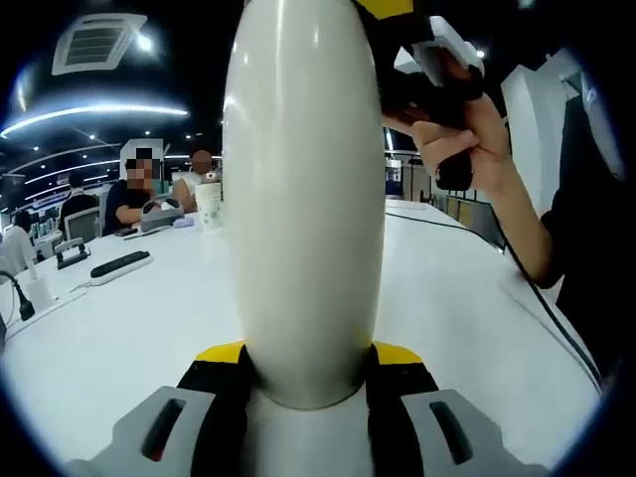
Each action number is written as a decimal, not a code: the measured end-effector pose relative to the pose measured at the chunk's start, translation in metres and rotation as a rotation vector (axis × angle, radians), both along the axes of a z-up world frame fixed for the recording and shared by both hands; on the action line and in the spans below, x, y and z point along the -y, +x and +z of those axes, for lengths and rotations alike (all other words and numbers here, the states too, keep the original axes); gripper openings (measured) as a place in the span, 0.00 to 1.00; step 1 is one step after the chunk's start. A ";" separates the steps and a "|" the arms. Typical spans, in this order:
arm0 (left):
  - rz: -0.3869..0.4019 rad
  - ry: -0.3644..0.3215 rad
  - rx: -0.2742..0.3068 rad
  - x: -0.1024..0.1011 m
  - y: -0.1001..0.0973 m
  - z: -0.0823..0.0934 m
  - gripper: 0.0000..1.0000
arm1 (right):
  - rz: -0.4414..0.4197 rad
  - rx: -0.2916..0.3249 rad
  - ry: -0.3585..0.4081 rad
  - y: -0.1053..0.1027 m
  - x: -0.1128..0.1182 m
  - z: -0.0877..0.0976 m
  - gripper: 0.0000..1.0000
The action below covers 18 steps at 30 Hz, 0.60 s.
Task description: Grasp the water cup twist off the cup lid place the cup lid on the table
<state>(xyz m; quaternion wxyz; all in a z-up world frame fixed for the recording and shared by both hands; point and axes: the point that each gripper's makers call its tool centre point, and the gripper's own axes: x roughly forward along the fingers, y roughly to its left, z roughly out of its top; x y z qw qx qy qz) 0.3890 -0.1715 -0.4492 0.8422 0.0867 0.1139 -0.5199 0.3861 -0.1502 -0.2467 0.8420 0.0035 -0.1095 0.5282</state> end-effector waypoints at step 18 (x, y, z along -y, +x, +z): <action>-0.005 -0.001 -0.004 0.001 0.001 0.000 0.47 | 0.324 0.015 -0.065 -0.002 -0.001 -0.002 0.48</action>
